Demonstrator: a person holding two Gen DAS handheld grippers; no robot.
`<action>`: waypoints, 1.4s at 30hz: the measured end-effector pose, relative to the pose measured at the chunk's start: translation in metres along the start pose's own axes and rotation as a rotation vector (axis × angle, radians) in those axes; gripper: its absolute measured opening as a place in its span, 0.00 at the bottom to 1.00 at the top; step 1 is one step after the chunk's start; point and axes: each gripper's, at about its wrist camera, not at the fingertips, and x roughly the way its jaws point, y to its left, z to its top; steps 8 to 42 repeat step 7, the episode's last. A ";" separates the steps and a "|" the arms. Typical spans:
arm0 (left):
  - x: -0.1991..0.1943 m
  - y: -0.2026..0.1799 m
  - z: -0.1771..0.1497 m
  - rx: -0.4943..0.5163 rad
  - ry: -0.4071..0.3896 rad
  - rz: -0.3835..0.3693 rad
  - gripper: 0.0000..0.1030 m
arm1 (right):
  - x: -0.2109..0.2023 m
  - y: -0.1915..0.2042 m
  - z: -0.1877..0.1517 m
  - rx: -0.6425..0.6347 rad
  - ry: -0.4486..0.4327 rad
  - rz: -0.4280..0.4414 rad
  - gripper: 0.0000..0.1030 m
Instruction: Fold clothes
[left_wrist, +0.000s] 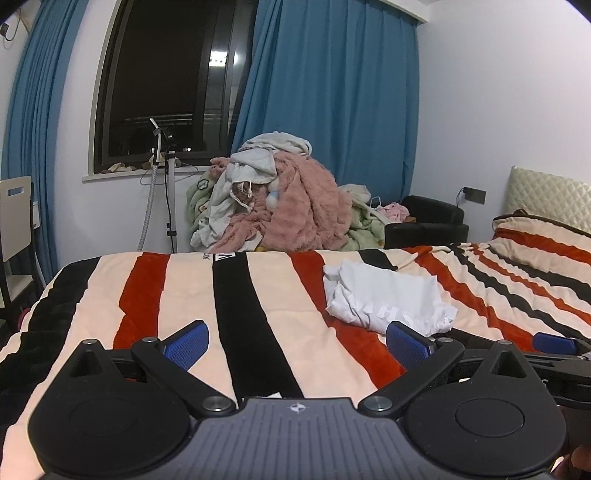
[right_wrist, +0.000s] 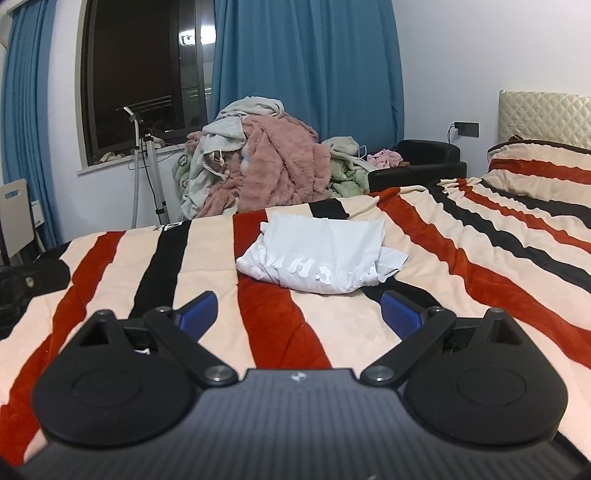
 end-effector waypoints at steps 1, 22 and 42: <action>0.000 0.000 0.000 0.000 0.000 0.001 1.00 | 0.000 0.000 0.000 0.001 0.001 -0.001 0.94; 0.000 0.001 -0.001 -0.007 0.000 0.010 1.00 | 0.000 -0.002 0.000 0.008 0.006 -0.006 0.94; 0.000 0.001 -0.001 -0.007 0.000 0.010 1.00 | 0.000 -0.002 0.000 0.008 0.006 -0.006 0.94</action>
